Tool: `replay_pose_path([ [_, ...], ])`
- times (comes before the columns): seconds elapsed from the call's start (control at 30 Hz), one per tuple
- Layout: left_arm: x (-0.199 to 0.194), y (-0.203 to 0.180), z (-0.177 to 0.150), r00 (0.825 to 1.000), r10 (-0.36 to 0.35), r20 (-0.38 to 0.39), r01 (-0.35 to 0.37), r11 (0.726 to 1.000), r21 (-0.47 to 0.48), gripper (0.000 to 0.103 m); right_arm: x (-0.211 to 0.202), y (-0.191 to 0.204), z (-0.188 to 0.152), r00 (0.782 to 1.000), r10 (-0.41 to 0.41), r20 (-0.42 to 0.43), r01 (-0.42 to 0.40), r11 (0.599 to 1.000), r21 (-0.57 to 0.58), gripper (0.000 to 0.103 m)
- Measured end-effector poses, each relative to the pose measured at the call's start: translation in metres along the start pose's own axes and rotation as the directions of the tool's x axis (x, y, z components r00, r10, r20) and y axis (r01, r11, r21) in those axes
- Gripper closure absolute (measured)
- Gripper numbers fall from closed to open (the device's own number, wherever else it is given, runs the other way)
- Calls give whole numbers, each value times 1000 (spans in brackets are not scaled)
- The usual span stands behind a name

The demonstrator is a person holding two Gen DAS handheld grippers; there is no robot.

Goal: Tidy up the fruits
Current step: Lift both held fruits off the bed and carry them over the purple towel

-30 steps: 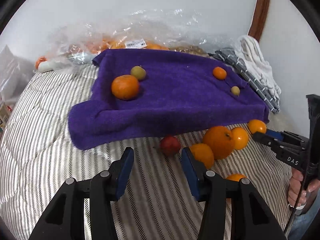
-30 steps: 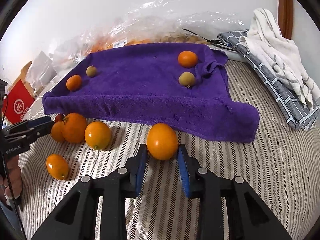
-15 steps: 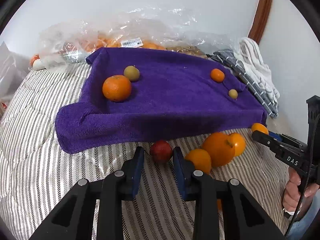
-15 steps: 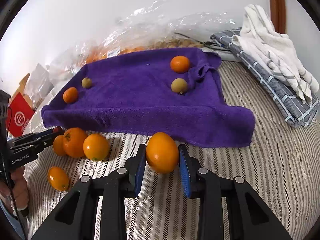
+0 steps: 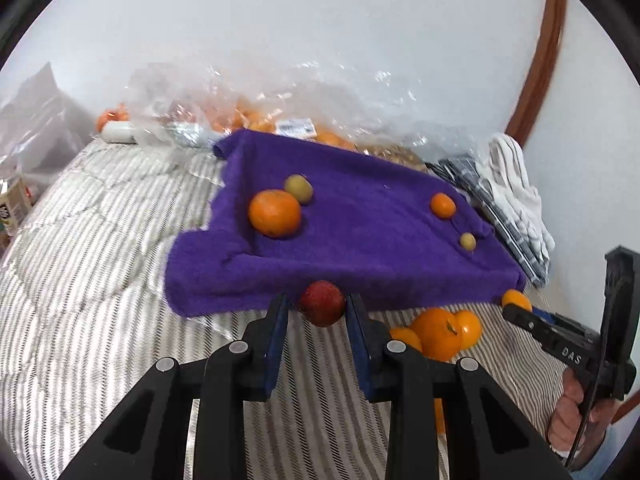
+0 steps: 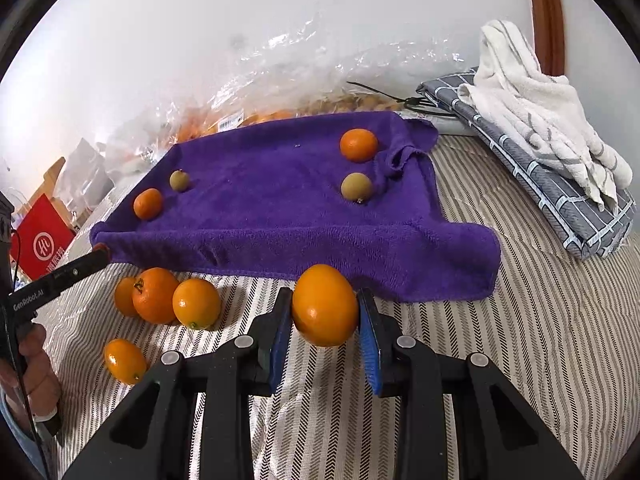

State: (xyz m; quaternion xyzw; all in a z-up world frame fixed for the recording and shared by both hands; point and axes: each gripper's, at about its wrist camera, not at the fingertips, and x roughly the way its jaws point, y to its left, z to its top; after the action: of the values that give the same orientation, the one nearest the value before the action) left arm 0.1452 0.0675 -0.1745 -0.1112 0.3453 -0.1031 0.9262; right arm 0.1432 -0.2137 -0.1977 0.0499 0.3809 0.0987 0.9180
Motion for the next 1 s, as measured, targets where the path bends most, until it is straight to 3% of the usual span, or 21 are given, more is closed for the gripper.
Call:
replay_pose_path([
  [0.23,-9,6,2,999,20,43,-19,1000,-21,75,-5,2,-1,999,24,21,-24,1000,-9,71],
  [0.67,-18,-7,3,996,43,78,-45,999,30,75,-17,-2,0,993,89,72,-90,996,8,71],
  [0.8,-30,-5,17,997,15,76,-16,1000,21,75,-23,-2,2,997,47,66,-47,999,-4,71],
  [1.0,-42,-6,52,992,43,118,-51,997,64,75,-51,0,28,992,66,112,-64,998,-22,71],
])
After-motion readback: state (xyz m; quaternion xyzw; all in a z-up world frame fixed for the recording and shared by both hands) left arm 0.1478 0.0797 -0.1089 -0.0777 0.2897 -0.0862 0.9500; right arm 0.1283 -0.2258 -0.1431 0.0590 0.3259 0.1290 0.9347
